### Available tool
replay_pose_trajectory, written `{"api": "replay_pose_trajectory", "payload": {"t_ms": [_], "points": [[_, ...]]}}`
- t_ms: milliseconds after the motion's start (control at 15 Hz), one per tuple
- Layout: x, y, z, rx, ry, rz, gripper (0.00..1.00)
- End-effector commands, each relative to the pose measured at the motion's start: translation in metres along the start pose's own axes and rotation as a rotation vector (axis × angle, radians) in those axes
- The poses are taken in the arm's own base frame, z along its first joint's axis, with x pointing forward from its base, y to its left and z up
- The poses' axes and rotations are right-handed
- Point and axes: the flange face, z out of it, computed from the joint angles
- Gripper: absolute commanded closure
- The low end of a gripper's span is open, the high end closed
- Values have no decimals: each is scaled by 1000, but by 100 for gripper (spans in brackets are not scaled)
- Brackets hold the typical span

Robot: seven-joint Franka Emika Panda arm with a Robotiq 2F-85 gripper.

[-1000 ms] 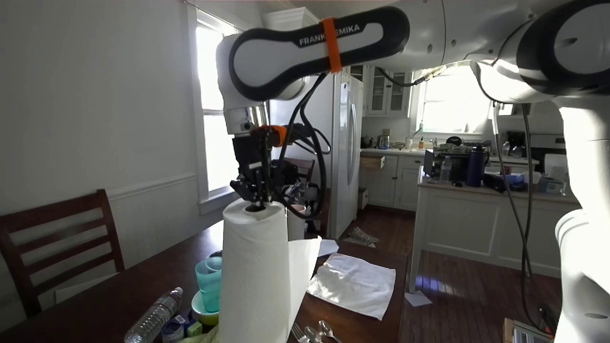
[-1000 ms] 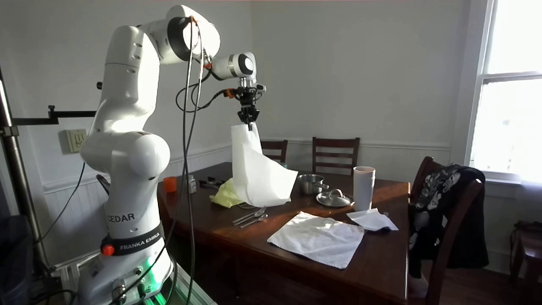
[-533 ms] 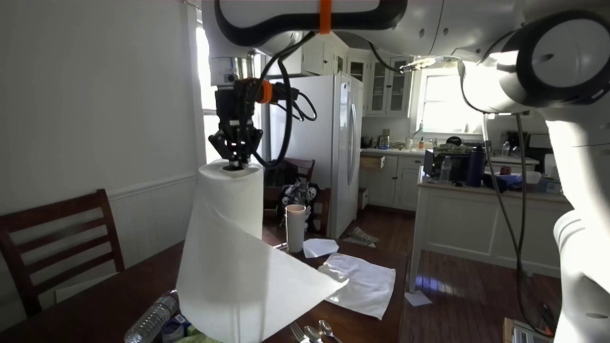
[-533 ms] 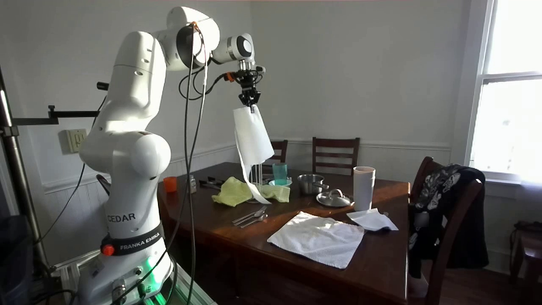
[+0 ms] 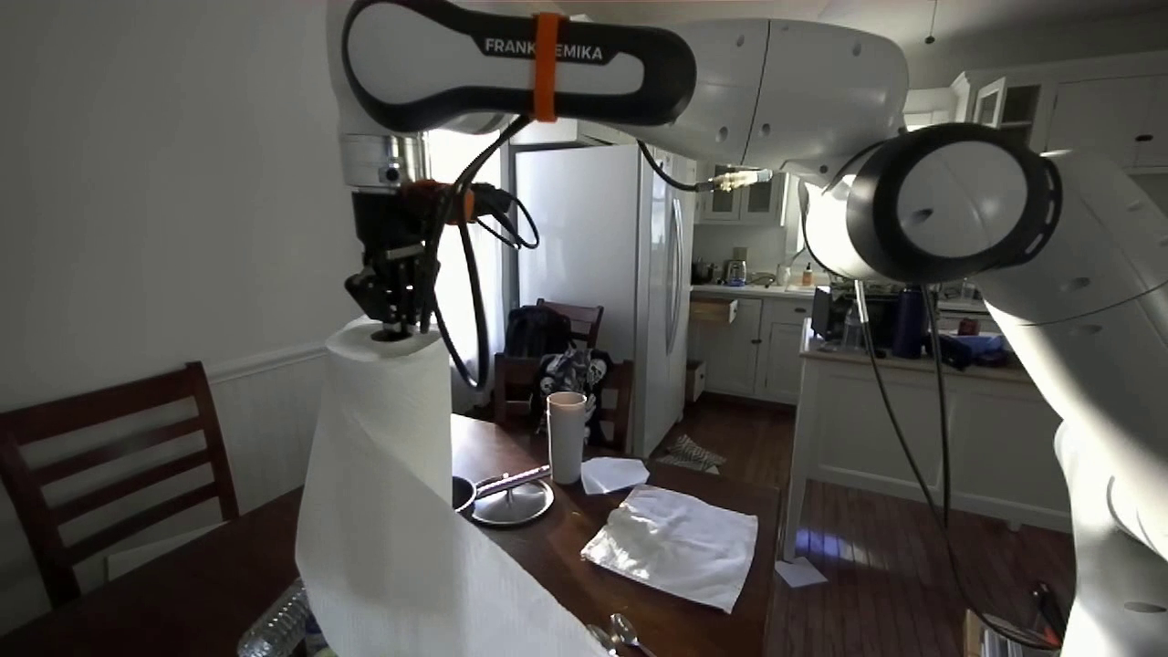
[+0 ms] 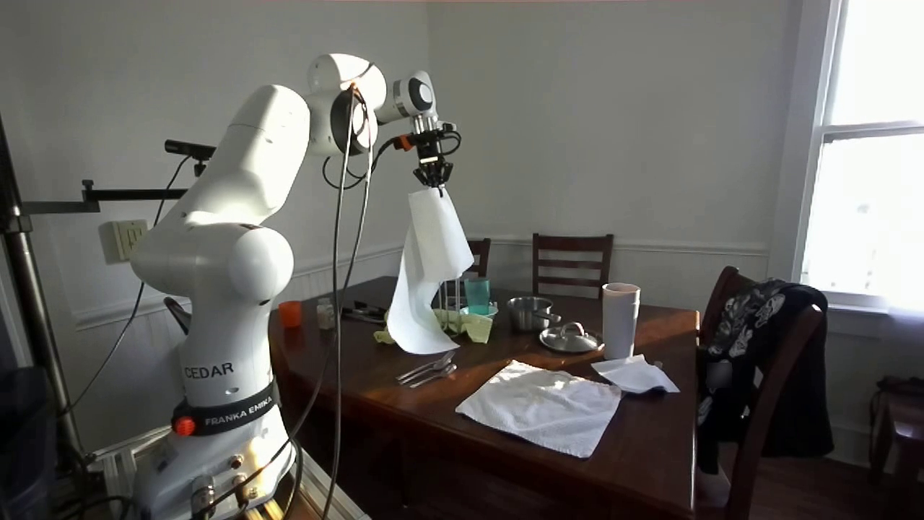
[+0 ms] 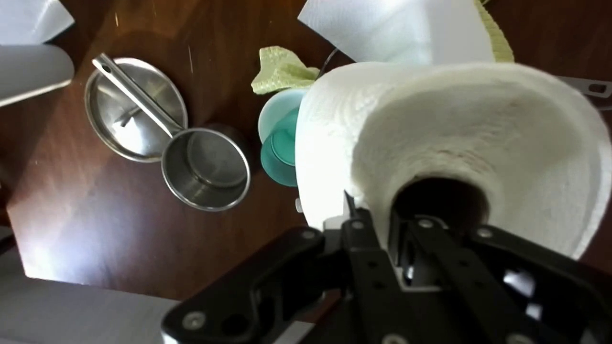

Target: Take the paper towel roll off its holder and place it on the table

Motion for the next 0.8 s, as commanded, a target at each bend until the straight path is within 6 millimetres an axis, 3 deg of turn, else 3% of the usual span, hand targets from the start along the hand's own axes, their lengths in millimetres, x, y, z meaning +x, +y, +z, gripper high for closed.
{"api": "replay_pose_trajectory", "payload": {"t_ms": [0, 67, 667, 733], "points": [[5, -4, 2, -3, 11, -40, 97], [8, -5, 6, -3, 10, -49, 87], [8, -4, 11, -4, 1, -46, 87], [8, -4, 11, -4, 1, -46, 97]]}}
